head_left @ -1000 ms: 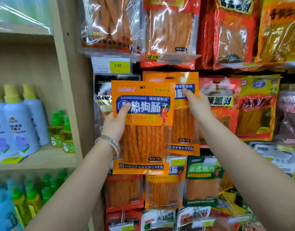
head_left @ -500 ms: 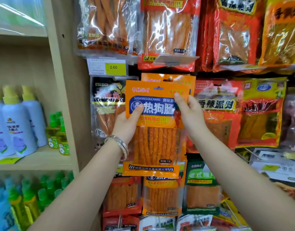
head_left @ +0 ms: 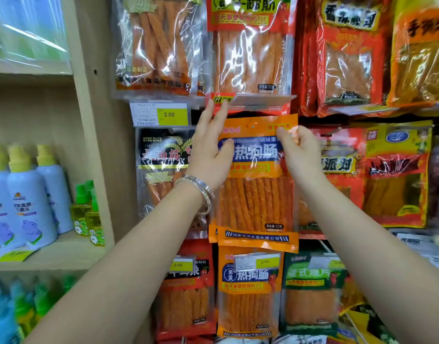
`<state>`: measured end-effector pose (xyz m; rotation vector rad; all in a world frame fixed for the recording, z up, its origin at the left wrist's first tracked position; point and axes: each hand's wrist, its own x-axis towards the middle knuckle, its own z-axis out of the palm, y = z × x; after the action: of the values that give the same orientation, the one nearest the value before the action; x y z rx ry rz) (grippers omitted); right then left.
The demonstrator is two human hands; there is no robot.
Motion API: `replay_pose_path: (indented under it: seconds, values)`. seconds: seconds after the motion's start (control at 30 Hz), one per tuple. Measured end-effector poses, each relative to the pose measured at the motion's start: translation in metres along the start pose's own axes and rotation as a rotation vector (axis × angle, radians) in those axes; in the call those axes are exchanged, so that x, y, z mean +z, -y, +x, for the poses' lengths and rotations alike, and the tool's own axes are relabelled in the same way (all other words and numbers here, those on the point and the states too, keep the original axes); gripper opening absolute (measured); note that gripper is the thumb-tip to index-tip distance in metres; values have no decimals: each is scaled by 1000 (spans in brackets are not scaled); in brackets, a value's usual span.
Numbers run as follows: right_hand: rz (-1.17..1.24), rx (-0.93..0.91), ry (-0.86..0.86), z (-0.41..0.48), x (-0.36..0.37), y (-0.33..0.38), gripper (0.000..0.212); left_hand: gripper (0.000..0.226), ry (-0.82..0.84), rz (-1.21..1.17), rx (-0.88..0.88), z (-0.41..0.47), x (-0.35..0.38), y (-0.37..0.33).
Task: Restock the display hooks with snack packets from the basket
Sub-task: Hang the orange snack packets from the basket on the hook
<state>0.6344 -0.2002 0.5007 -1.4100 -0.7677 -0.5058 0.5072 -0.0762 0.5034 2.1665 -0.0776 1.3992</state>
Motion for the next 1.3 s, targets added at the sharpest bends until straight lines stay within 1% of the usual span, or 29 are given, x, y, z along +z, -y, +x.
replay_pose_path:
  seconds: [0.17,0.33,0.43,0.5,0.57,0.63,0.7,0.77,0.8,0.83,0.9,0.97,1.03,1.27,1.3]
  values:
    - [-39,51,20,8,3,0,37,64,0,-38,-19,3,5,-1]
    - [-71,45,20,11,4,-9,23,65,3,-69,-25,1,5,3]
    - [-83,26,36,7,3,-17,31,68,-10,-79,-29,-2,7,8]
    - [-124,4,8,2,1,-26,33,72,-21,-80,-95,-9,11,17]
    - [-150,24,-45,-6,-1,-36,33,74,-6,-79,-210,-19,17,30]
    - [-138,84,-84,-14,-2,-45,45,76,20,-114,-328,-29,22,41]
    - [-69,173,-63,-21,-2,-51,50,79,28,-214,-435,-35,28,49]
    - [28,260,41,-29,1,-52,48,83,37,-300,-534,-37,33,53]
    - [50,273,103,-33,3,-52,51,85,49,-328,-569,-37,35,55]
    - [48,263,156,-39,4,-53,57,88,60,-345,-590,-38,37,57]
    - [35,232,219,-46,5,-57,78,96,83,-346,-619,-40,41,62]
    - [38,261,260,-52,5,-60,95,99,117,-347,-661,-42,42,66]
    - [61,292,304,-55,4,-64,98,94,149,-338,-665,-44,41,68]
    - [1,225,308,-61,-2,-72,93,75,107,-311,-500,-56,43,68]
    - [-11,215,312,-63,-3,-72,93,75,111,-291,-475,-59,43,66]
